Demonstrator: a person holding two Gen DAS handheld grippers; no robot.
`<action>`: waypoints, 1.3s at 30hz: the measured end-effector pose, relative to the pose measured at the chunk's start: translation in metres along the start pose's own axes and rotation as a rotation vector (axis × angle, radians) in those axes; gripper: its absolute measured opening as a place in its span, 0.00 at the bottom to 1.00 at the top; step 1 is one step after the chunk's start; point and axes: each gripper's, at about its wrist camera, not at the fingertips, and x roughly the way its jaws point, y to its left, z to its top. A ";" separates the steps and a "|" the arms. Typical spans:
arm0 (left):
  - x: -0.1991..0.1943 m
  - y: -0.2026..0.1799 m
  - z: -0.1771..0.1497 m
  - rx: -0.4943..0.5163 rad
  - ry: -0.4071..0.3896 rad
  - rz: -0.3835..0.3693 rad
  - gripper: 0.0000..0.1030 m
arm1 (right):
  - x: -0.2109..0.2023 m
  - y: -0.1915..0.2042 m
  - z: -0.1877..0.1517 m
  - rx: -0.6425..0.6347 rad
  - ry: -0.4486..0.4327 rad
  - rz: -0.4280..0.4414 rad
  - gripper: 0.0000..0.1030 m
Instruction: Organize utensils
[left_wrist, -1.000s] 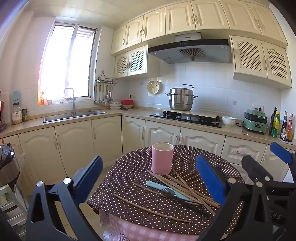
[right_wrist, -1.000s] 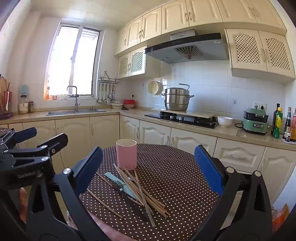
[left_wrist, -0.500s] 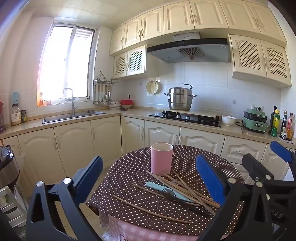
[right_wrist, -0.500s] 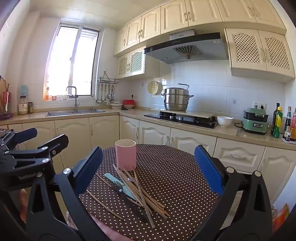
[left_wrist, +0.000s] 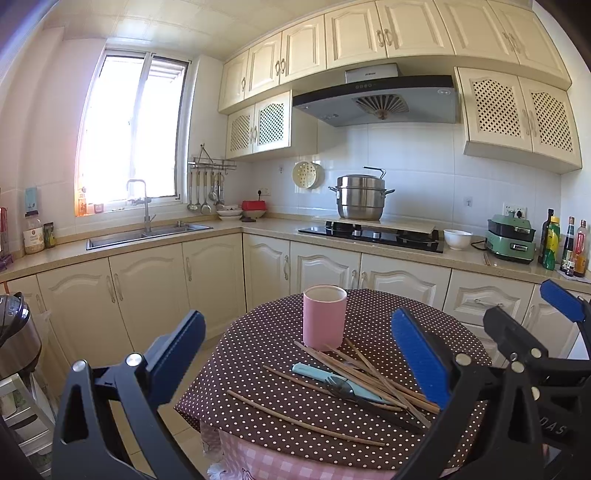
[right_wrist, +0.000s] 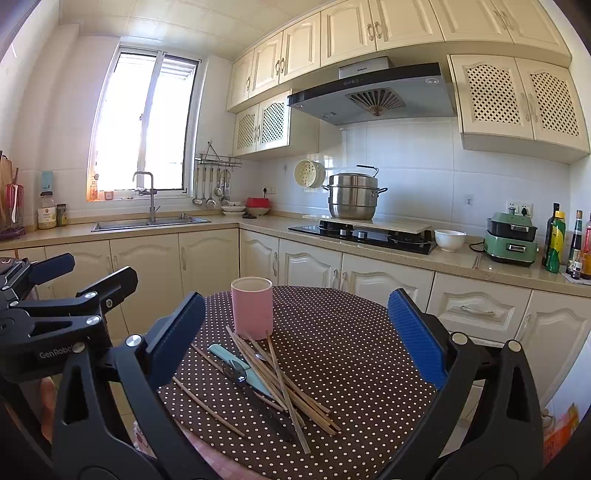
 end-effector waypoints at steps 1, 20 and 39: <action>-0.003 0.001 -0.001 0.002 -0.003 -0.001 0.96 | 0.000 0.000 0.000 0.001 0.000 0.000 0.94; -0.003 -0.001 -0.002 0.011 -0.004 -0.004 0.96 | 0.002 -0.002 0.000 0.008 0.003 -0.002 0.94; 0.001 -0.004 -0.003 0.015 0.007 -0.005 0.96 | 0.003 -0.005 -0.002 0.020 0.021 0.001 0.94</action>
